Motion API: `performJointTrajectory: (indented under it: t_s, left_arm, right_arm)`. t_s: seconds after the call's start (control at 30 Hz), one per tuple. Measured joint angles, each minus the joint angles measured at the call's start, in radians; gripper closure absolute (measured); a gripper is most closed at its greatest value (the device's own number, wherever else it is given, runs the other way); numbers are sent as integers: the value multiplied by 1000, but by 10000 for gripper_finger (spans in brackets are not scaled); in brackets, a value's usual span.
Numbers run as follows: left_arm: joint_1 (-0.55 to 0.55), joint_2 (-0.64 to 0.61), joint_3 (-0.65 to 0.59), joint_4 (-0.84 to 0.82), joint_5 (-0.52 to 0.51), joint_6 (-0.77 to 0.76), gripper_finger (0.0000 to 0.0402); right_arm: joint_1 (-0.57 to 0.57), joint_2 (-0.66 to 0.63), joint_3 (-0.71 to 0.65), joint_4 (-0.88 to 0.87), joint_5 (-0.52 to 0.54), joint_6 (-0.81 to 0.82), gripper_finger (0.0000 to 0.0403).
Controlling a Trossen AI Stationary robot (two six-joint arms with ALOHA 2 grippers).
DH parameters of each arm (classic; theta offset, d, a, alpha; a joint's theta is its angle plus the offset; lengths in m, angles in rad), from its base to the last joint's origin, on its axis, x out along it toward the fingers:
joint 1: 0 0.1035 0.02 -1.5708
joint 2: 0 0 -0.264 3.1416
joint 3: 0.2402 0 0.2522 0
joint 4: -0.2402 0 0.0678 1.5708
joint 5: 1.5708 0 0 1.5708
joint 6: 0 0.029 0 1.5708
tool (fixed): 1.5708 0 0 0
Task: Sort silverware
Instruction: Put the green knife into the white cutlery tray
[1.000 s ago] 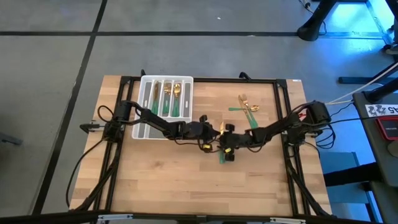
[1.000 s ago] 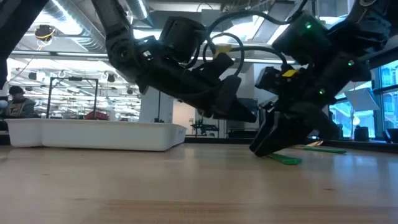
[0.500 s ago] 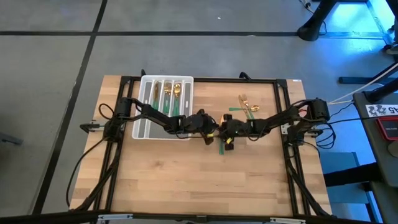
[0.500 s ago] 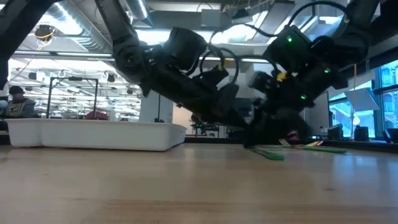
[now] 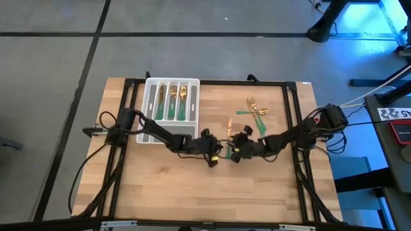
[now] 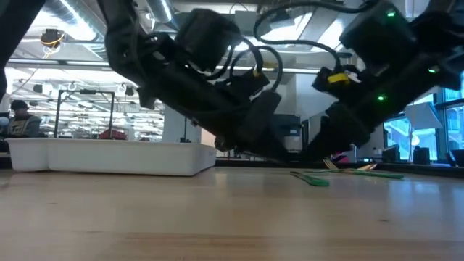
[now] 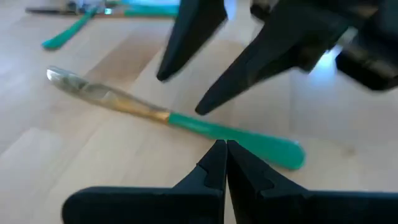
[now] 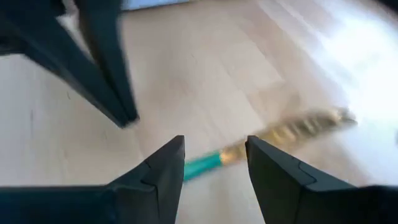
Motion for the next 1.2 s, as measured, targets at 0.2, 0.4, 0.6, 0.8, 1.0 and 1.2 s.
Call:
performJointTrajectory:
  t_s: [0.2,0.4,0.6,0.8,1.0,1.2]
  left_arm:
    - [-59,0,-1,23,-10,8,400]
    - [-122,0,0,206,-68,141,400]
    - [-146,0,1,237,-90,171,400]
    - [-97,0,14,252,-131,42,400]
    - [-60,0,30,250,-137,23,400]
    - [-38,0,30,236,-137,28,400]
  right_arm:
    - [40,55,1,2,-2,186,230]
    - [56,104,7,0,-116,185,230]
    - [165,22,8,-86,-163,116,230]
    - [337,-154,51,-316,-1,179,230]
    - [499,-141,35,-301,315,461,230]
    - [523,-2,19,-218,301,555,230]
